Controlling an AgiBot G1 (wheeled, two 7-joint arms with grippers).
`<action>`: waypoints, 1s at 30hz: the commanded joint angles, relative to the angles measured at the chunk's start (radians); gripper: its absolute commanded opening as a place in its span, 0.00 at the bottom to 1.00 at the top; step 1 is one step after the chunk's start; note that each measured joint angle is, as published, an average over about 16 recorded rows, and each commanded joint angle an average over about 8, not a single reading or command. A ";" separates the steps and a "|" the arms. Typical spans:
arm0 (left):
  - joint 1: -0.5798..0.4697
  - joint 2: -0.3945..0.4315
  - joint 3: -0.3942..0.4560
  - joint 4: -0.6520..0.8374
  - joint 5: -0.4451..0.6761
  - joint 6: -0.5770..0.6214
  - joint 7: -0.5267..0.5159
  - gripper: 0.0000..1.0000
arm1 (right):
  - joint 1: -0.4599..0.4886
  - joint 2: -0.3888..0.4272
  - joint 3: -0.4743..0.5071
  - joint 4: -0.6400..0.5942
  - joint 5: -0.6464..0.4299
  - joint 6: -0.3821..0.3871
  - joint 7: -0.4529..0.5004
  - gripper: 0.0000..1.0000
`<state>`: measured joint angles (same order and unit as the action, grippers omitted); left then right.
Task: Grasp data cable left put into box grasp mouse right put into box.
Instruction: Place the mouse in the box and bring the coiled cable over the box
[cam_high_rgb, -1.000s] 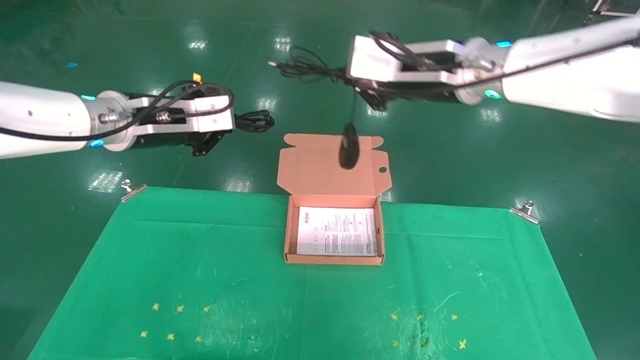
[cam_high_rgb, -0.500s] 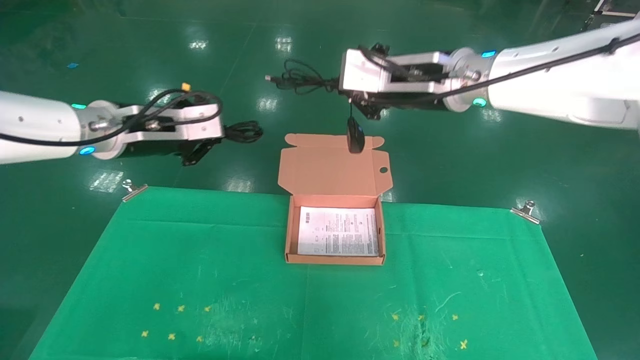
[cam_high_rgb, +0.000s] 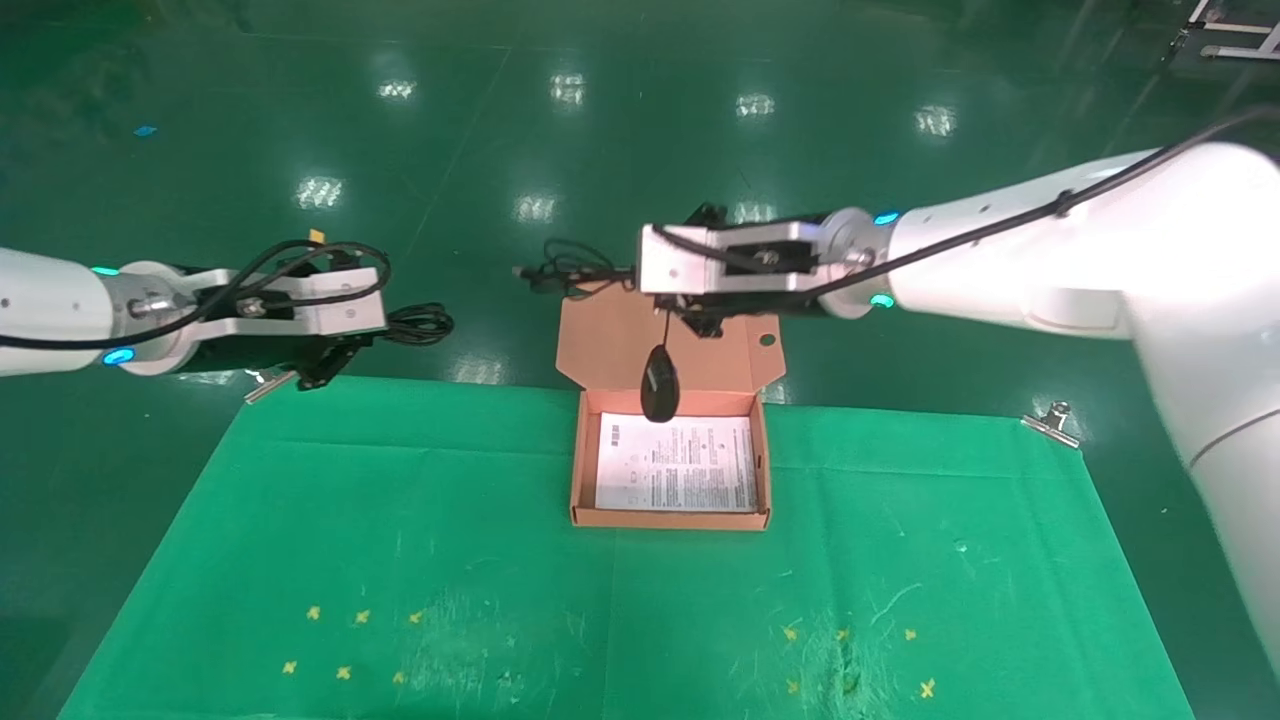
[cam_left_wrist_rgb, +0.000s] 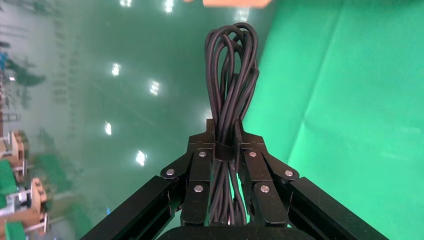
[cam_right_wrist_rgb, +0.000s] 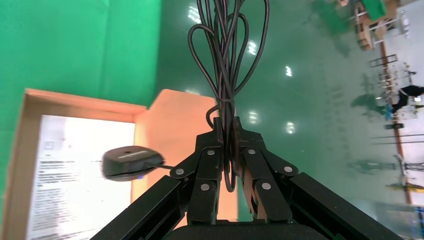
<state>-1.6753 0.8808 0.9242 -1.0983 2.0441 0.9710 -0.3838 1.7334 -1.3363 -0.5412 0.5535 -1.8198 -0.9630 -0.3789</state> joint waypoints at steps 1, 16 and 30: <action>0.003 -0.011 0.004 -0.013 0.020 0.011 -0.029 0.00 | -0.007 -0.011 -0.006 -0.013 0.001 0.002 -0.005 0.00; 0.015 -0.055 0.015 -0.104 0.093 0.074 -0.153 0.00 | -0.077 -0.026 -0.144 0.013 0.107 0.041 0.032 0.00; 0.018 -0.058 0.016 -0.116 0.101 0.076 -0.166 0.00 | -0.125 -0.025 -0.305 -0.063 0.187 0.109 0.217 0.00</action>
<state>-1.6578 0.8228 0.9400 -1.2141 2.1450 1.0472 -0.5494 1.6129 -1.3621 -0.8442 0.4953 -1.6369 -0.8555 -0.1639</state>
